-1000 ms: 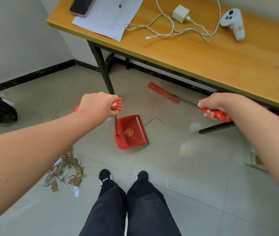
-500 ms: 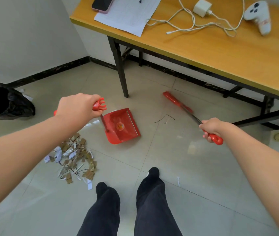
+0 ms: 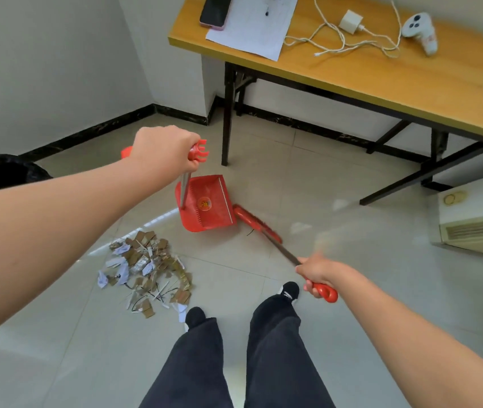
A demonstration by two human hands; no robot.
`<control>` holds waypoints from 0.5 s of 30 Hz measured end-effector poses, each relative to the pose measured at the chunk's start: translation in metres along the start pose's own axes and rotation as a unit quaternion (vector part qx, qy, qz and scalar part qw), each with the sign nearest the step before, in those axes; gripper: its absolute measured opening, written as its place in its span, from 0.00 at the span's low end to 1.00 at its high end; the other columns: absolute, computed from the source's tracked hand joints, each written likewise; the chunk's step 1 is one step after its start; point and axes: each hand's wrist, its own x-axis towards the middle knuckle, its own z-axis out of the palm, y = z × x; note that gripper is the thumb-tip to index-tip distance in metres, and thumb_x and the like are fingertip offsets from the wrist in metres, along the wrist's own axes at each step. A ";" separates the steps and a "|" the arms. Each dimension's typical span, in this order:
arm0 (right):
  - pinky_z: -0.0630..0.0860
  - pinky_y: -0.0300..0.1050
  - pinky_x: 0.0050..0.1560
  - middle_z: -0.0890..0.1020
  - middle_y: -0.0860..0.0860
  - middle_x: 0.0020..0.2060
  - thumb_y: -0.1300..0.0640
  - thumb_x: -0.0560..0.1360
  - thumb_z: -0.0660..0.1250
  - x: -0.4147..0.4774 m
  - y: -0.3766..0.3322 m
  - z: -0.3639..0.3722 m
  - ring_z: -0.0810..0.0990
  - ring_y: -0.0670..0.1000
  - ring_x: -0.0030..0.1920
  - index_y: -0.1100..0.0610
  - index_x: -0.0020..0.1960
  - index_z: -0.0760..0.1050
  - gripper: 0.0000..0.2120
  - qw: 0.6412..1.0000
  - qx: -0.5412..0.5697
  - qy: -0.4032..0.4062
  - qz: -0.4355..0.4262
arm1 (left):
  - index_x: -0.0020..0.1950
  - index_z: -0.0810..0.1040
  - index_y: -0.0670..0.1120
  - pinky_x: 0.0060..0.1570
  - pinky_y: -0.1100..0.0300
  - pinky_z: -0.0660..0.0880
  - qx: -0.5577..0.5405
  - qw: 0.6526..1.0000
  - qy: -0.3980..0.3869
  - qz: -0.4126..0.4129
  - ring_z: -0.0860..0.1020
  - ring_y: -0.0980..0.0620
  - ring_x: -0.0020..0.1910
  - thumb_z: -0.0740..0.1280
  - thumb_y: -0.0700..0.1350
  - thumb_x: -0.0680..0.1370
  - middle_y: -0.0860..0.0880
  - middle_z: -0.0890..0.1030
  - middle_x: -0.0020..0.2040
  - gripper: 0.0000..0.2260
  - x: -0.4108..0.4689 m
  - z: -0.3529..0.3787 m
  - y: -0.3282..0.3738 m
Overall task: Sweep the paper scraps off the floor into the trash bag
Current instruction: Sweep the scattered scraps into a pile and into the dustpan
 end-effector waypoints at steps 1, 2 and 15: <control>0.62 0.31 0.17 0.71 0.54 0.29 0.61 0.80 0.53 -0.009 0.001 0.019 0.67 0.47 0.17 0.50 0.74 0.61 0.23 1.000 0.008 -0.004 0.001 | 0.48 0.78 0.48 0.37 0.57 0.67 0.008 1.000 -0.002 0.014 0.81 0.41 0.46 0.67 0.52 0.74 0.46 0.82 0.45 0.09 -0.007 -0.004 -0.008; 0.62 0.31 0.18 0.71 0.54 0.29 0.61 0.80 0.54 -0.017 0.002 0.034 0.67 0.47 0.19 0.51 0.73 0.62 0.22 1.000 0.010 -0.005 0.004 | 0.51 0.79 0.49 0.37 0.57 0.67 0.014 0.999 -0.009 0.028 0.81 0.41 0.48 0.67 0.53 0.74 0.47 0.83 0.47 0.10 -0.015 -0.005 -0.015; 0.57 0.28 0.16 0.68 0.54 0.30 0.54 0.81 0.58 -0.100 0.056 0.022 0.63 0.45 0.14 0.52 0.61 0.73 0.10 0.980 0.200 -0.010 0.009 | 0.49 0.79 0.53 0.34 0.61 0.71 0.032 0.998 -0.004 0.060 0.82 0.46 0.44 0.68 0.60 0.73 0.51 0.83 0.42 0.13 -0.087 0.001 -0.091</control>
